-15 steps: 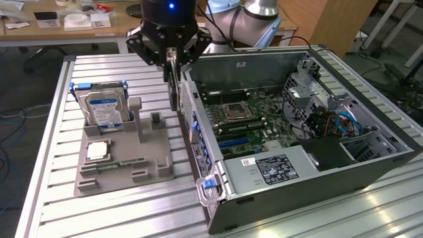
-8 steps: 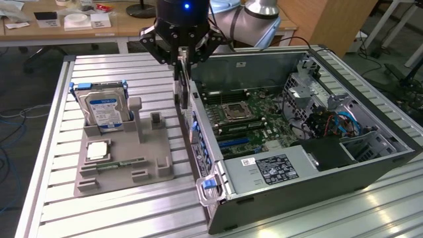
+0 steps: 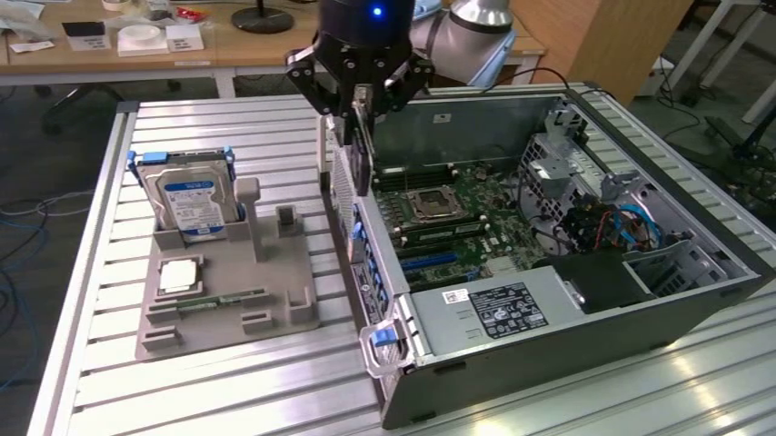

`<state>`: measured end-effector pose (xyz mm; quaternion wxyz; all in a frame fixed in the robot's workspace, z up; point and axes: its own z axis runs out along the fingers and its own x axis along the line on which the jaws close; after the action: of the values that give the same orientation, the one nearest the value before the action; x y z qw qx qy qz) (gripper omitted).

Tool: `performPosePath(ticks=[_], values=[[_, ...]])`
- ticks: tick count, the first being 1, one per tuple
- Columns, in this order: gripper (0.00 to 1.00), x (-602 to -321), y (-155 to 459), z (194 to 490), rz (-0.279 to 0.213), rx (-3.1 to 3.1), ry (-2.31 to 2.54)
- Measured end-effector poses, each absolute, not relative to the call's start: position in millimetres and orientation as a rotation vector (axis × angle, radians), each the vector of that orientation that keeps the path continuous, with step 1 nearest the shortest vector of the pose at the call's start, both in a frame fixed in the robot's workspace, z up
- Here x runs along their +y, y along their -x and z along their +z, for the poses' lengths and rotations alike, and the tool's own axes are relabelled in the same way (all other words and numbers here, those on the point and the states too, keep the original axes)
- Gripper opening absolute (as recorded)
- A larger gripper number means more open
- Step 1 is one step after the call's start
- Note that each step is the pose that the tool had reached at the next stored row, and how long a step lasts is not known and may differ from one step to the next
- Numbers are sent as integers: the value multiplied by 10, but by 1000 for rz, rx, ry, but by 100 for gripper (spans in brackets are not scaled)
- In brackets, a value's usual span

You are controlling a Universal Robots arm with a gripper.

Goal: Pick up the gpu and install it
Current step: 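Pick up the gpu and move the gpu toward the slot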

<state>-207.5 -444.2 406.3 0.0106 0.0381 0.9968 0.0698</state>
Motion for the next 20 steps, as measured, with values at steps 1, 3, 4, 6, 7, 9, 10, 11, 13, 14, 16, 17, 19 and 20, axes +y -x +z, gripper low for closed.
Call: performPosePath(ticks=[1,3,4,6,7,9,10,11,13,14,16,17,19,20], values=[[27,-4442,2041,4063,218,3110,-119],[27,-4442,1972,4063,219,3111,-119],[27,-4442,1939,4063,220,3110,-119],[27,-4442,1873,4063,220,3110,-119],[27,-4442,1840,4063,220,3111,-119],[27,-4442,1771,4062,220,3110,-119],[27,-4442,1736,4063,220,3110,-119],[27,-4442,1700,4063,220,3110,-119],[27,-4442,1624,4063,220,3110,-119],[27,-4442,1584,4063,220,3110,-119],[27,-4442,1501,4063,220,3111,-119],[27,-4442,1461,4063,220,3110,-119],[27,-4442,1380,4062,220,3110,-119],[27,-4442,1341,4062,220,3110,-119]])
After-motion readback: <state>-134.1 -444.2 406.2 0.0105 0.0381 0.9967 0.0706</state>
